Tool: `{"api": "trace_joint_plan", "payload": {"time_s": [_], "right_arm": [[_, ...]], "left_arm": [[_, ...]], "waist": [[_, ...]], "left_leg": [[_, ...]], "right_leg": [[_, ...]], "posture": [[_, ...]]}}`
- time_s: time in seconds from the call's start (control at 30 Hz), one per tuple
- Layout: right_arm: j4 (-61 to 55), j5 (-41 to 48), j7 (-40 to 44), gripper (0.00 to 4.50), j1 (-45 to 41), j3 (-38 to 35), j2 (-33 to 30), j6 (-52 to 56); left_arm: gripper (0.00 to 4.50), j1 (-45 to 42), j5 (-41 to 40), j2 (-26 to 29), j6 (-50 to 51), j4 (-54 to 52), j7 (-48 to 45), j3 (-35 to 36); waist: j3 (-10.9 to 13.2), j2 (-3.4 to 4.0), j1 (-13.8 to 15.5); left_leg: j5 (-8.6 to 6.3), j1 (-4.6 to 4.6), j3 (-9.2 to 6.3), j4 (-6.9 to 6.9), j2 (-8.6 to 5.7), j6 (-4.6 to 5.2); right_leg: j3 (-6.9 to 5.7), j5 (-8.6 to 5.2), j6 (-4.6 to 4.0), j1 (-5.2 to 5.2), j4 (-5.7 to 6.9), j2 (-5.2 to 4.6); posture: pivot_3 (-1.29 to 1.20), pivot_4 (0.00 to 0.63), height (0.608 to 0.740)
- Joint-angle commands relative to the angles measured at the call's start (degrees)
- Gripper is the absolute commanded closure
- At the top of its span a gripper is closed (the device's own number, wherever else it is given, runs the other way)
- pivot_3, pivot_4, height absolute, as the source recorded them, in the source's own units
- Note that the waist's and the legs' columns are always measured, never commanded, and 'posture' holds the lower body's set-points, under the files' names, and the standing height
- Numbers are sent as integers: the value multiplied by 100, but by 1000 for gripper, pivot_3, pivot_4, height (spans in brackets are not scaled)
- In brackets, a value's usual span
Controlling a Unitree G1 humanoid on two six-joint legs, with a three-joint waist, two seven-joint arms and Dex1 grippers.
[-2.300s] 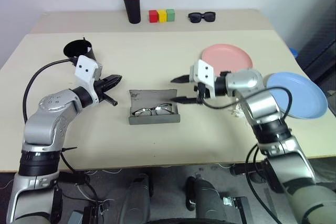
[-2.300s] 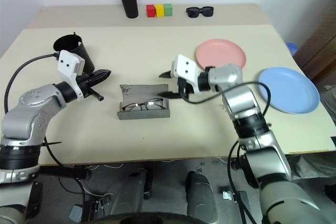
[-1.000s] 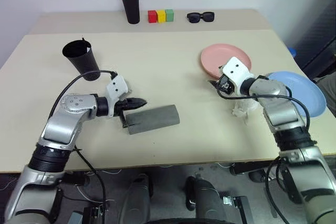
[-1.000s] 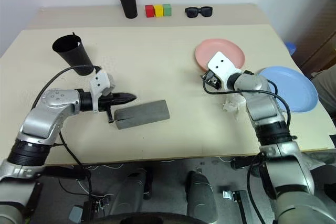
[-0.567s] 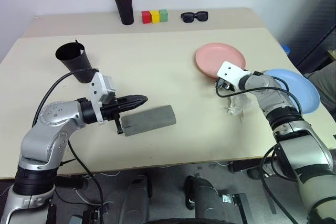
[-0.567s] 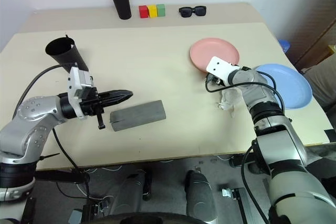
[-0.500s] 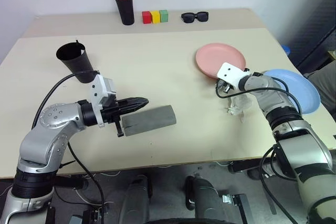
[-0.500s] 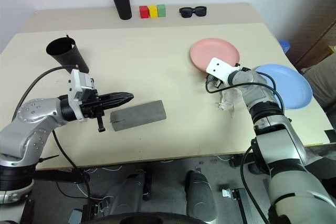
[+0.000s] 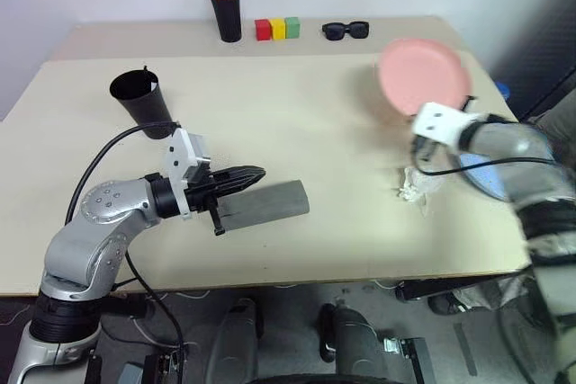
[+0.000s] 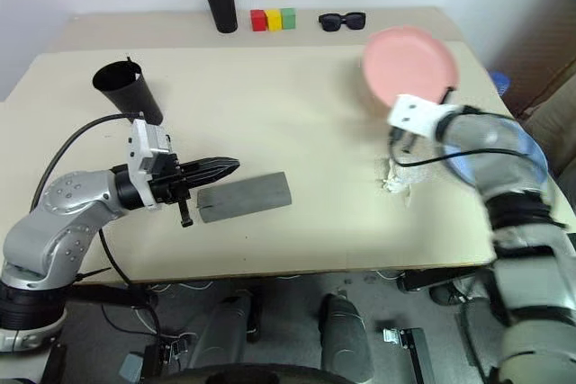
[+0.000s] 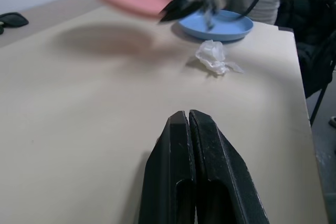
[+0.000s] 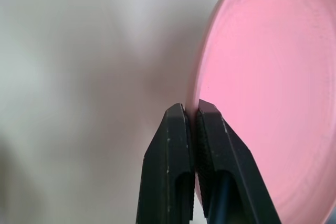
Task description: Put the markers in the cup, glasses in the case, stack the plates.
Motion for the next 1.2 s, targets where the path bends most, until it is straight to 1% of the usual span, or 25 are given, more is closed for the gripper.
{"api": "trace_joint_plan", "payload": {"time_s": [0.03, 0.13, 0.2, 0.27, 0.37, 0.53, 0.57, 0.6, 0.77, 0.9, 1.1, 1.2], "right_arm": [[-1034, 584, 624, 4434, 766, -855, -669, 668], [-1337, 630, 776, 4434, 1877, -1560, -1146, 1003], [-1490, 735, 770, 4434, 2328, -1822, -1145, 1178], [-1562, 752, 653, 4434, 2451, -1839, -1047, 1303], [-1542, 707, 516, 3521, 2483, -1692, -923, 1446], [-1451, 422, 377, 1108, 2596, -1554, -1088, 1219], [-1442, 421, 371, 508, 2588, -1551, -1089, 1172], [-1467, 520, 426, 85, 2555, -1579, -1057, 1190], [-1974, 1686, 742, 85, 2299, -1794, -396, 1874], [-2316, 2148, 683, 85, 2342, -1725, 127, 2346], [-2133, 2037, 161, 85, 2256, -1350, 836, 2497], [-1950, 1999, 46, 85, 2307, -1300, 984, 2447]], "left_arm": [[4500, -94, -145, -87, -36, -143, -46, -121], [4500, -289, -189, -220, -30, -80, -125, -325], [4500, -431, -225, -294, -21, -10, -185, -432], [4500, -525, -211, -338, -46, 59, -236, -512], [4500, -649, -96, -377, -110, 182, -316, -655], [4500, -543, -144, -323, -104, 104, -258, -587], [4500, -504, -143, -309, -104, 78, -243, -573], [4500, -458, -141, -293, -98, 50, -221, -556], [4500, -175, -184, -217, -70, -142, -63, -422], [4500, -96, -270, -195, -15, -257, 18, -373], [4500, -98, -334, -189, 40, -321, 68, -381], [4500, -73, -333, -187, 59, -348, 91, -360]], "waist": [[0, 0, -17], [-3, 3, -20], [-4, 3, -37], [-6, 7, -73], [-11, 17, -94], [-10, 16, -45], [-10, 16, -35], [-10, 16, -33], [-8, 11, -41], [-8, 11, -15], [-9, 9, -25], [-8, 12, -22]], "left_leg": [[-1, 5, 1, 1, 1, 0], [-8, 20, 3, 4, 2, -10], [-9, 21, 4, 7, 2, -12], [-10, 21, 6, 11, 2, -11], [-10, 24, 6, 12, 2, -11], [-10, 19, 5, 12, 1, -5], [-10, 18, 6, 12, 1, -5], [-11, 18, 6, 13, 0, -6], [-12, 20, 4, 12, 2, -7], [-11, 18, 3, 14, 1, -6], [-15, 16, 3, 16, 0, -7], [-14, 15, 3, 15, 0, -7]], "right_leg": [[0, 0, 0, 3, 0, 0], [0, 0, -1, 15, -2, -1], [0, 0, -1, 17, -2, -3], [1, 1, -3, 17, -3, -4], [1, 2, -4, 17, -2, -4], [1, 2, -4, 15, -7, -5], [1, 2, -4, 15, -8, -5], [1, 2, -4, 15, -8, -5], [1, 2, -4, 17, -9, -4], [1, 2, -4, 18, -8, -4], [1, 2, -4, 21, -14, -5], [1, 2, -4, 19, -13, -5]], "posture": [[0, 150, 740], [0, 150, 740], [0, 150, 740], [0, 150, 740], [0, 150, 740], [0, 150, 740], [0, 150, 740], [0, 150, 740], [0, 150, 740], [0, 150, 740], [0, 150, 740], [0, 150, 740]]}}
